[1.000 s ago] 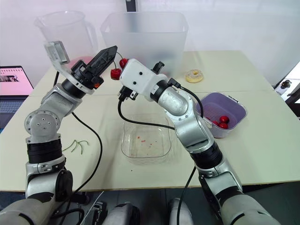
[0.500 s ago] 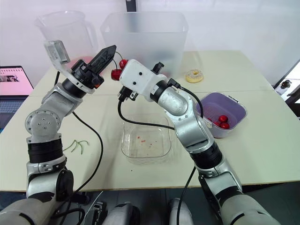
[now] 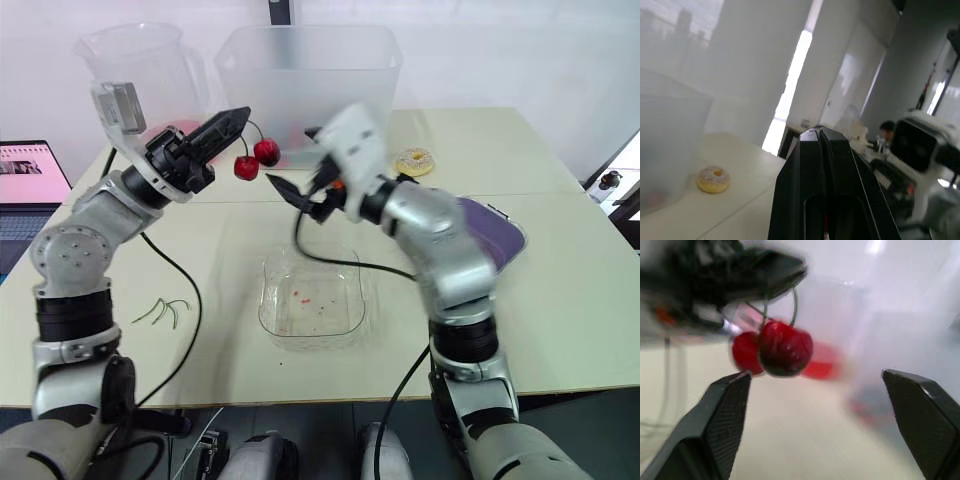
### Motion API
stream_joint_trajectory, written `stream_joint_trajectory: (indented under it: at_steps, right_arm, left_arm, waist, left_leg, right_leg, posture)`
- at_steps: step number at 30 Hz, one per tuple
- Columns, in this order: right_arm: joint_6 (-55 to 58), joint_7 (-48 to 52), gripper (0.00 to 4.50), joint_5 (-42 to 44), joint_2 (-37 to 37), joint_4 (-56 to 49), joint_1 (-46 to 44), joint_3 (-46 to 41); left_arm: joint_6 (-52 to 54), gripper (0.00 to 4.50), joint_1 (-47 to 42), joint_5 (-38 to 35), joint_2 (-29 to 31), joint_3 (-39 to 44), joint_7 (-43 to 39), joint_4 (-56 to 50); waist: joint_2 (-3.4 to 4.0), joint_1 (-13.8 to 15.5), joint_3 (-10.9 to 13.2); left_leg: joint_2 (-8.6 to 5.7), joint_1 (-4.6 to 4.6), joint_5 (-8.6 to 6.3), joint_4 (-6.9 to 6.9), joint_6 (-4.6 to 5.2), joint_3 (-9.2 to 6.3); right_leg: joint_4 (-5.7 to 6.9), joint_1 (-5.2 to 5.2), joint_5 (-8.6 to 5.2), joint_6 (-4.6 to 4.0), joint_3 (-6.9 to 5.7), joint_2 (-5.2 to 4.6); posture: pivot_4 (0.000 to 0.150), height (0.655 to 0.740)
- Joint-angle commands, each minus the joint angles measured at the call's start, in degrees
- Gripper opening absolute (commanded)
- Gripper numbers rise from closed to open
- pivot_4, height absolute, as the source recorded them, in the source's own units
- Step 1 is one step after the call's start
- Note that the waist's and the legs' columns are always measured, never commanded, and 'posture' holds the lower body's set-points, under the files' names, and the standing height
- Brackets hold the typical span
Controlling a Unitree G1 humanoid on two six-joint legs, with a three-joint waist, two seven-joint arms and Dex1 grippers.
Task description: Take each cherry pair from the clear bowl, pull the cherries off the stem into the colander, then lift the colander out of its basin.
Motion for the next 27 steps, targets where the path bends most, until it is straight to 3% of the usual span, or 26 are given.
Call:
stream_joint_trajectory:
  at_steps: [1, 6, 13, 23, 27]
  right_arm:
    - [15.55, 6.20, 4.46, 17.73, -5.15, -0.13, -4.14, -5.65]
    - [21.00, 5.06, 4.46, 21.39, -8.29, 2.18, -6.48, -1.09]
    - [17.41, 1.39, 4.46, 18.91, -8.02, 5.30, -8.26, 3.76]
    - [16.55, -2.37, 4.46, 22.35, -5.56, 6.47, -10.69, 2.18]
    - [17.34, -3.62, 3.23, 23.63, -5.53, 6.01, -11.10, 2.27]
  left_arm:
    - [0.79, 0.00, -2.23, 1.59, 3.62, -2.03, -8.39, 0.35]
    - [2.49, 0.00, -3.01, 1.83, 5.27, -3.92, -13.93, -0.29]
    - [3.46, 0.00, -2.13, 1.72, 4.30, -4.21, -14.48, -2.70]
    - [3.27, 0.00, -1.09, 2.88, 4.20, -4.31, -15.06, -3.12]
    - [3.06, 0.00, -0.61, 3.47, 4.05, -4.15, -15.41, -3.07]
  waist:
    - [0.01, -0.06, 0.01]
    - [0.01, -0.20, 0.00]
    - [0.00, 0.08, 0.00]
    - [0.00, -0.09, 0.00]
    - [0.00, 0.00, 0.00]
  left_leg:
    - [0.00, 0.00, -0.01, 0.00, 0.01, -0.01]
    - [0.02, 0.06, -0.01, -0.07, 0.01, 0.00]
    - [0.00, 0.03, -0.01, -0.06, 0.01, 0.02]
    - [-0.01, 0.03, -0.01, -0.05, 0.01, 0.02]
    - [-0.01, 0.03, -0.01, -0.04, 0.01, 0.02]
  right_leg:
    - [0.00, 0.01, 0.00, 0.00, 0.00, 0.00]
    - [0.00, 0.00, 0.00, 0.00, 0.02, 0.02]
    - [0.00, -0.03, 0.00, 0.00, 0.06, -0.01]
    - [0.01, -0.03, 0.00, 0.00, 0.06, -0.02]
    - [0.01, -0.03, 0.00, 0.00, 0.06, -0.02]
  posture:
    - [0.150, 0.6886]
    - [0.150, 0.6886]
    - [0.150, 0.6886]
    - [0.150, 0.6886]
    - [0.150, 0.6886]
